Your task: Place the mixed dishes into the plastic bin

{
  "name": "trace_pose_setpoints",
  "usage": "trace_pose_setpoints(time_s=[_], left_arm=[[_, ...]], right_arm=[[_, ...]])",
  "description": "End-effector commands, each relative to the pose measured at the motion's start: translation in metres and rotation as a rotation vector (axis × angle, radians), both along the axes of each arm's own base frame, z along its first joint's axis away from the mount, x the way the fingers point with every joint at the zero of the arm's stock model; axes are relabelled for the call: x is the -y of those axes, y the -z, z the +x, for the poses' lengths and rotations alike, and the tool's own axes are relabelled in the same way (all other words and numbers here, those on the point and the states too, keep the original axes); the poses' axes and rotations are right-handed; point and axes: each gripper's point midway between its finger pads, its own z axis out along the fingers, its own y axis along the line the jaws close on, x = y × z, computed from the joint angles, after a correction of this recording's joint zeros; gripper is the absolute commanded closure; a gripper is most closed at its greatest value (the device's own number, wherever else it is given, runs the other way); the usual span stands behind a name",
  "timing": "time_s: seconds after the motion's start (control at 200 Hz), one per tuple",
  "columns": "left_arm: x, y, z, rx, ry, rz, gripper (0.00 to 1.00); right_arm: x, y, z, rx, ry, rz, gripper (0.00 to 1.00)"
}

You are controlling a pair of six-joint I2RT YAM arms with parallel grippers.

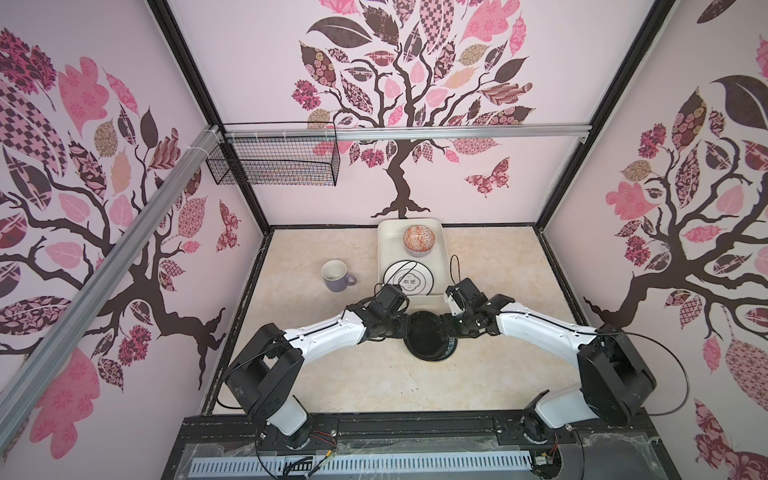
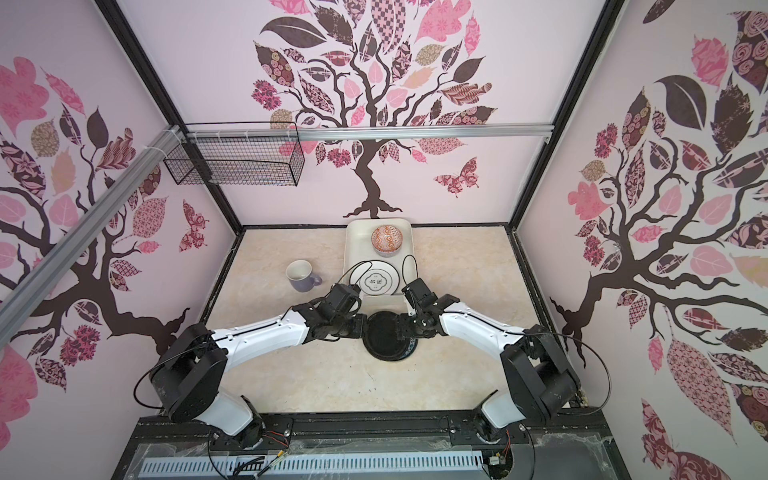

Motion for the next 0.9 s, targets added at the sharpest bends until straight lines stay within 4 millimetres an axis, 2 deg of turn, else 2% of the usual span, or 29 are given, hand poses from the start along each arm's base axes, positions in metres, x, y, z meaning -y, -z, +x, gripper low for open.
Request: trace_pose_setpoints(time_s=[0.0, 0.25, 0.495, 0.66, 0.84, 0.895], left_arm=[[-0.009, -0.009, -0.005, 0.003, 0.030, 0.047, 1.00], [-0.010, -0.040, -0.003, 0.044, 0.026, 0.015, 1.00], [-0.012, -0.079, 0.009, 0.106, 0.004, -0.032, 1.00], [-0.022, -0.103, 0.032, 0.149, -0.030, -0.038, 1.00], [-0.038, -0.128, 0.073, 0.218, -0.087, -0.008, 1.00], [-0.042, -0.131, 0.087, 0.225, -0.107, -0.002, 1.00]], right_arm=[[0.002, -0.030, 0.007, 0.071, 0.009, 0.006, 0.29], [0.006, -0.049, 0.008, 0.119, 0.017, 0.012, 0.27], [0.009, -0.064, 0.009, 0.161, 0.020, 0.016, 0.26], [0.012, -0.076, 0.007, 0.197, 0.016, 0.032, 0.25], [0.017, -0.086, 0.006, 0.245, 0.027, 0.038, 0.23], [0.021, -0.088, 0.006, 0.260, 0.039, 0.033, 0.20]])
